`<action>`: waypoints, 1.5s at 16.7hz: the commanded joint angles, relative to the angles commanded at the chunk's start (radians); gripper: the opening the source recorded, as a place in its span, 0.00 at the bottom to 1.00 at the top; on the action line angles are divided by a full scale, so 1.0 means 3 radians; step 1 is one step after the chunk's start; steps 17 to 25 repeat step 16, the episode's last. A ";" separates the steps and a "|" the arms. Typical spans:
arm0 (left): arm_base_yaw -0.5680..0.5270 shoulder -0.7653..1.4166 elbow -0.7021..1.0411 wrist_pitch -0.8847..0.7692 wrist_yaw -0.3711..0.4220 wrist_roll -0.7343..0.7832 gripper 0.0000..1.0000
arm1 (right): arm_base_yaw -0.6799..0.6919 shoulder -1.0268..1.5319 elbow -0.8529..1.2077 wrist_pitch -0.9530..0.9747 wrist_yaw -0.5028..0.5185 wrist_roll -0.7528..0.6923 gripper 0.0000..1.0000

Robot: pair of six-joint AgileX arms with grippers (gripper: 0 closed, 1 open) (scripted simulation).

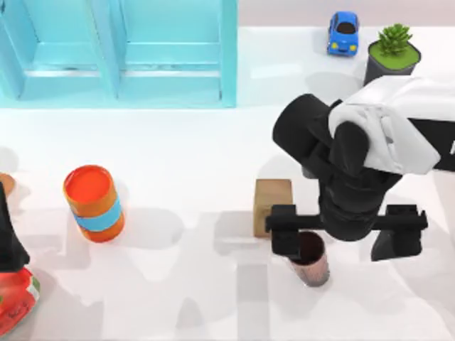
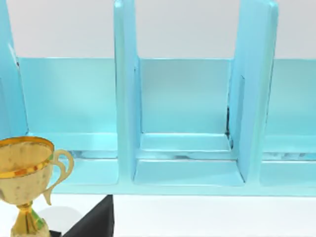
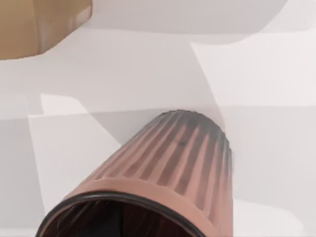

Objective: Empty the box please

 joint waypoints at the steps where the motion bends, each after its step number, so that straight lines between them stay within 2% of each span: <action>1: 0.0000 0.0000 0.0000 0.0000 0.0000 0.0000 1.00 | 0.0000 0.0000 0.0000 0.0000 0.0000 0.0000 1.00; 5: 0.0000 0.0000 0.0000 0.0000 0.0000 0.0000 1.00 | -0.0007 -0.0025 0.0103 -0.0126 0.0001 -0.0002 1.00; 15: 0.0000 0.0000 0.0000 0.0000 0.0000 0.0000 1.00 | -0.0018 -0.0235 0.1027 -0.1261 0.0000 -0.0016 1.00; 25: 0.0000 0.0000 0.0000 0.0000 0.0000 0.0000 1.00 | -0.0018 -0.0240 0.1049 -0.1288 0.0000 -0.0017 1.00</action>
